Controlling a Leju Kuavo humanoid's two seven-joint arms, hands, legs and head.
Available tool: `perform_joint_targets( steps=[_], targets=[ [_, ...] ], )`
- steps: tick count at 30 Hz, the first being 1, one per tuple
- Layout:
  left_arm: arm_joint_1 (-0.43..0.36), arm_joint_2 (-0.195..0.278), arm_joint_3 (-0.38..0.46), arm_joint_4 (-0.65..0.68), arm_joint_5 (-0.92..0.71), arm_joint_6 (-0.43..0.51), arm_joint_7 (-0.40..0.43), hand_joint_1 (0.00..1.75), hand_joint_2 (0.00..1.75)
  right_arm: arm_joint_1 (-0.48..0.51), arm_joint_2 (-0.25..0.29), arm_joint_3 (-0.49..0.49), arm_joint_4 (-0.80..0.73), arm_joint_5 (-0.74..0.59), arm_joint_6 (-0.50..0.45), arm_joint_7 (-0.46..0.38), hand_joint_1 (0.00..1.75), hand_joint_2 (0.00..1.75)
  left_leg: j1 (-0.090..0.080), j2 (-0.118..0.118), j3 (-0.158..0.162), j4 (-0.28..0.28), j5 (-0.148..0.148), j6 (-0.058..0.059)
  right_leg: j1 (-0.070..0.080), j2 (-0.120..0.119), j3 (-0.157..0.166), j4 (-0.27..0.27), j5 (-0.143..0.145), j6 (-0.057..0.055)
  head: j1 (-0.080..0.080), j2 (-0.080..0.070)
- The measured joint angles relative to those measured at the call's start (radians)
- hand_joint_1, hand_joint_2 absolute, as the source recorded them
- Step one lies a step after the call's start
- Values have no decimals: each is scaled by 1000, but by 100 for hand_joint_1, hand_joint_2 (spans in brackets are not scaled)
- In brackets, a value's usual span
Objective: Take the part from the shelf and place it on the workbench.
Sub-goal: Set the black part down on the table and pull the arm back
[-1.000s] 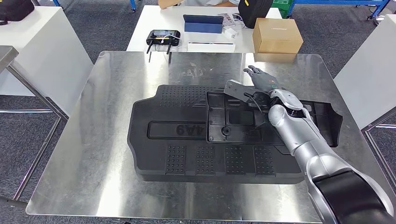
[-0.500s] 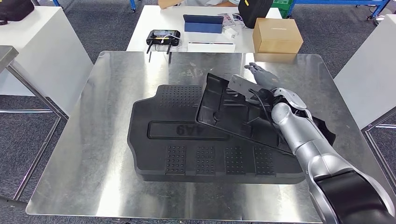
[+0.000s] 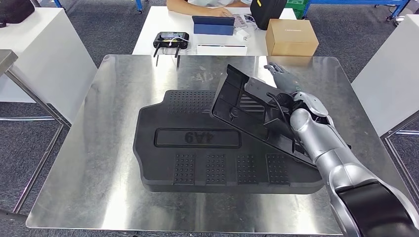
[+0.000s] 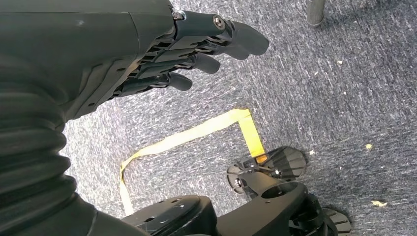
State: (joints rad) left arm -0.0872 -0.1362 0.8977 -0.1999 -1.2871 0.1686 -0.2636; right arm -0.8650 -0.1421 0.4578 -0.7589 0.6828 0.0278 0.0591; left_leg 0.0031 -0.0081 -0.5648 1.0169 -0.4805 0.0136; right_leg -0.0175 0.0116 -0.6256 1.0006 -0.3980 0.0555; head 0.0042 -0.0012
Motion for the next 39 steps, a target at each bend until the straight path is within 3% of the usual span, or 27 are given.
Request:
perform_joint_targets(
  steps=[5, 9, 13, 21, 28, 32, 39],
  targets=[
    [0, 0, 0, 0, 0, 0, 0, 0, 175, -1, -3, -2, -1, -6, 9, 1, 0, 0, 0, 1, 0, 0, 0, 0, 0, 1, 0, 0, 0, 0, 0, 0],
    [-1, 0, -3, 0, -4, 0, 2, 0, 175, -26, -7, -13, 22, -63, 78, 12, 0, 0, 0, 1, 0, 0, 0, 0, 0, 1, 0, 0, 0, 0, 0, 0],
    [-3, 0, -9, 0, -9, -1, 8, 0, 175, -81, -13, -15, 83, -68, 95, 18, 0, 175, 0, 1, 0, 0, 0, 0, 0, 1, 0, 0, 0, 0, 0, 0],
    [-7, -1, -18, 0, -17, -1, 13, 0, 175, -153, 3, 30, 149, 86, 14, 67, 0, 175, 0, 0, 0, 0, 0, 0, 0, 0, 0, 0, 0, 0, 0, 0],
    [-14, -5, -26, 0, -19, -1, 16, 0, 175, -173, 27, 62, 164, 141, -6, 72, 0, 175, 0, -1, -1, 0, 0, 0, -1, 0, 0, 0, 0, 0, 0, 0],
    [-19, -8, -30, 0, -19, -1, 17, 0, 175, -189, 39, 80, 181, 165, 62, 45, 0, 175, 0, -1, -1, 0, 0, 0, -2, 0, 0, 0, 0, 0, 0, 0],
    [-21, -10, -40, 0, -21, 1, 12, 0, 175, -236, 56, 119, 255, 136, 321, -50, 0, 175, 0, -1, 0, 0, 0, 0, -2, 0, 0, 0, 0, 0, 0, 0]
  ],
)
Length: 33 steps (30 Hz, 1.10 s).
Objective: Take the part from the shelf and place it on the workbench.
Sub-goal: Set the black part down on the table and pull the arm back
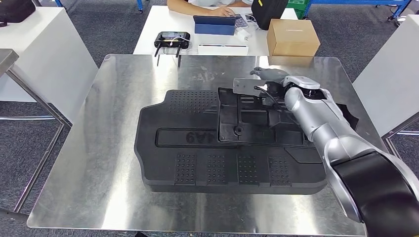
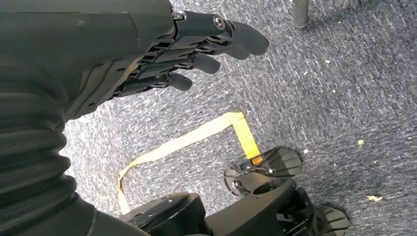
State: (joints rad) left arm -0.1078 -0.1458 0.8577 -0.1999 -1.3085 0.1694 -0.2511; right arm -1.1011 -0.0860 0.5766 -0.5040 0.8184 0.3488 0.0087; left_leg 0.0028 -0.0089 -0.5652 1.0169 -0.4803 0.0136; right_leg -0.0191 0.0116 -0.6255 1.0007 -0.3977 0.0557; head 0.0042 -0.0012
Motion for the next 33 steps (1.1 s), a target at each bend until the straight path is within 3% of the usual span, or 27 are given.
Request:
perform_joint_targets(
  steps=[17, 22, 25, 30, 33],
  targets=[
    [0, 0, -19, 0, -9, 5, -9, 0, 175, -113, -11, 51, 89, -91, 223, -64, 0, 175, -1, 0, 0, 0, 0, 0, -1, 0, 0, 0, 0, 0, 0, 0],
    [0, -1, -24, 0, -10, 12, -9, 0, 175, -137, -14, 76, 96, -129, 216, -53, 0, 175, -1, 0, 0, 0, 0, 0, -1, 0, 0, 0, 0, 0, 0, 0],
    [0, -2, -25, 0, -10, 16, -6, 0, 175, -155, -13, 95, 98, -137, 161, -29, 0, 175, -1, 0, 0, 0, 0, 0, -1, 0, 0, 0, 0, 0, 0, 0],
    [-1, -6, -28, 0, -7, 20, 11, 0, 175, -176, 6, 152, 102, -92, 58, 77, 0, 175, -1, 0, 0, 0, 0, 0, -1, 0, 0, 0, 0, 0, 0, 0],
    [-1, -7, -30, 0, -3, 19, 6, 0, 175, -183, 15, 159, 104, -147, 98, 6, 0, 175, -1, 1, 1, 0, 0, 0, -1, 0, 0, 0, 0, 0, 0, 0]
  ],
)
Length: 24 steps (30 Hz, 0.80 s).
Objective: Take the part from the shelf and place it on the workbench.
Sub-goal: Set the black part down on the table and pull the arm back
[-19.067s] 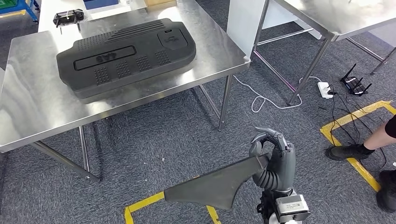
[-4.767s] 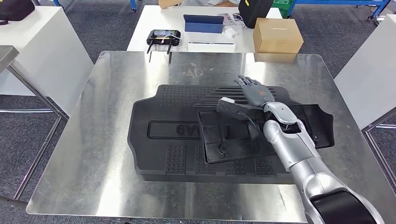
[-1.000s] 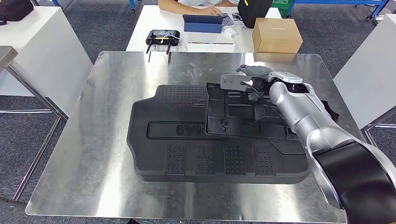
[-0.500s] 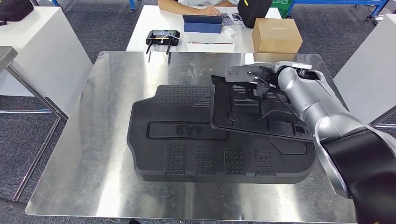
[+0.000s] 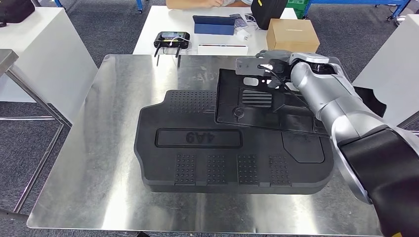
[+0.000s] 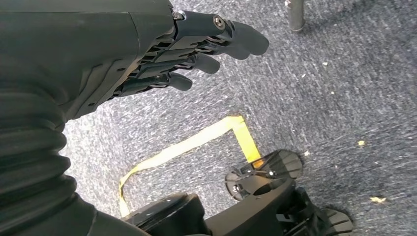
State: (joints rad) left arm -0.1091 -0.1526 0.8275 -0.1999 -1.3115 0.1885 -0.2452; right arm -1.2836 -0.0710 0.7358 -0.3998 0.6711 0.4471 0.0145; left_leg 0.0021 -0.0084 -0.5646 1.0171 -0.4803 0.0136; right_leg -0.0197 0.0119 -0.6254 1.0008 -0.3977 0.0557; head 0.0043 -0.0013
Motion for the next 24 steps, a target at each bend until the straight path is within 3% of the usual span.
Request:
perform_joint_targets(
  steps=[3, 10, 15, 24],
  targets=[
    [0, 0, -2, 0, 3, -2, -8, 0, 175, -9, 1, 1, 0, -37, 45, -62, 0, 175, 0, -1, 0, 0, 0, 0, 0, 0, 0, 0, 0, 0, 0, 0],
    [-1, 0, -4, 0, 5, 0, 3, 0, 175, -23, 10, 45, 3, 34, -78, 52, 0, 175, 0, -1, 0, 0, 0, 0, -1, -1, 0, 0, 0, 0, 0, 0],
    [-1, 0, -5, 0, 6, 0, 0, 0, 175, -17, 10, 50, 7, -18, -54, -11, 0, 175, -1, -1, 0, 0, 0, 0, -1, -1, 0, 0, 0, 0, 0, 0],
    [-1, 0, -13, 0, 8, 1, -1, 0, 175, -8, 18, 59, 11, -39, -52, 4, 0, 175, 0, -1, 0, 0, 0, 0, 0, -1, 0, 0, 0, 0, 0, 0]
  ],
)
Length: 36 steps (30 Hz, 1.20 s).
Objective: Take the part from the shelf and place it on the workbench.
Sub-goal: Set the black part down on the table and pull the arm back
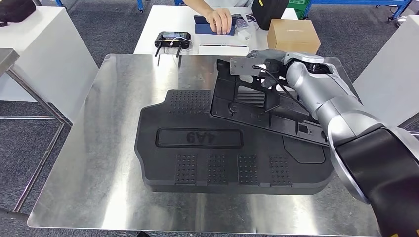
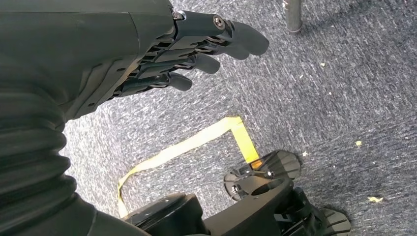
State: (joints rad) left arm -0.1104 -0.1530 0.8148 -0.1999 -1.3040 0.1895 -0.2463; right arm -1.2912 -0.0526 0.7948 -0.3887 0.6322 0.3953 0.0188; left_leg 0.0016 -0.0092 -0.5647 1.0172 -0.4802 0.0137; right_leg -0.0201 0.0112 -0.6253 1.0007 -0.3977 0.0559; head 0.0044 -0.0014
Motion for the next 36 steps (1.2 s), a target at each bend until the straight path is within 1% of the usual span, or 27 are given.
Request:
perform_joint_targets(
  steps=[6, 9, 10, 12, 13, 16, 18, 20, 22, 24, 30, 34, 36],
  targets=[
    [0, 0, -1, 0, 2, 1, 1, 0, 175, 19, 7, 9, 0, 9, -42, 16, 0, 175, 0, 0, 0, 0, 0, 0, 0, 0, 0, 0, 0, 0, 0, 0],
    [0, 0, -2, 0, 2, 1, -1, 0, 175, 29, 11, 3, 0, -46, -24, -9, 0, 175, 0, 0, 0, 0, 0, 0, 0, 0, 0, 0, 0, 0, 0, 0],
    [0, 0, -2, 0, 2, 0, -2, 0, 175, 32, 12, -2, 0, -66, -19, -15, 0, 131, 0, 0, 0, 0, 0, 0, 0, 0, 0, 0, 0, 0, 0, 0],
    [0, 0, -4, 0, 2, 0, -1, 0, 175, 39, 12, -9, 1, -73, -6, -2, 0, 44, 0, 0, 0, 0, 0, 0, 0, 0, 0, 0, 0, 0, 0, 0],
    [0, 0, -6, 0, 2, 0, 0, 0, 175, 44, 12, -5, 2, -55, 9, 12, 0, 44, 0, 0, 0, 0, 0, 0, 0, 0, 0, 0, 0, 0, 0, 0],
    [-1, 0, -14, 0, -2, 0, 7, 0, 175, 81, 12, 33, 13, 5, 59, 39, 0, 175, 0, -1, 1, 0, 0, 0, 0, 0, 0, 0, 0, 0, 0, 0],
    [-2, 0, -21, 0, -6, -1, 7, 0, 175, 126, 6, 50, 24, -7, 90, 28, 0, 175, 0, -1, 1, 0, 0, 0, 0, 0, 1, 0, 0, 0, 0, 0],
    [-3, 0, -29, 0, -10, -3, 7, 0, 175, 173, -5, 60, 33, -13, 107, -5, 0, 175, 0, 0, 1, 0, 0, 0, 0, 0, 1, 0, 0, 0, 0, 0],
    [-3, 0, -35, 0, -14, -4, 8, 0, 175, 198, -16, 73, 38, -9, 110, -42, 0, 175, -1, 1, 4, 0, -1, 1, 0, 1, 3, 0, 0, 0, 0, 0],
    [-5, 0, -40, 0, -15, -4, 8, 0, 175, 202, -27, 82, 41, -7, 114, -63, 0, 175, -1, 3, 8, 0, -3, 1, 0, 2, 6, -1, 0, 0, 0, 0],
    [-7, 0, -49, 0, -14, -4, 7, 0, 175, 202, -41, 95, 46, -20, 115, -67, 0, 175, 0, 0, 12, 0, -3, 1, 1, 0, 12, -1, -1, 0, 0, 0],
    [-7, 0, -49, 0, -2, 0, 6, 0, 175, 198, -41, 71, 46, -104, 70, -47, 0, 175, 0, 0, 12, 0, -3, 1, 0, 0, 12, -1, -1, 0, 0, 0],
    [-7, 0, -48, 0, 4, 1, 5, 0, 175, 196, -40, 61, 46, -107, 51, -30, 0, 175, 0, 0, 12, 0, -3, 1, 0, 0, 12, -1, -1, 0, 0, 0]
  ],
)
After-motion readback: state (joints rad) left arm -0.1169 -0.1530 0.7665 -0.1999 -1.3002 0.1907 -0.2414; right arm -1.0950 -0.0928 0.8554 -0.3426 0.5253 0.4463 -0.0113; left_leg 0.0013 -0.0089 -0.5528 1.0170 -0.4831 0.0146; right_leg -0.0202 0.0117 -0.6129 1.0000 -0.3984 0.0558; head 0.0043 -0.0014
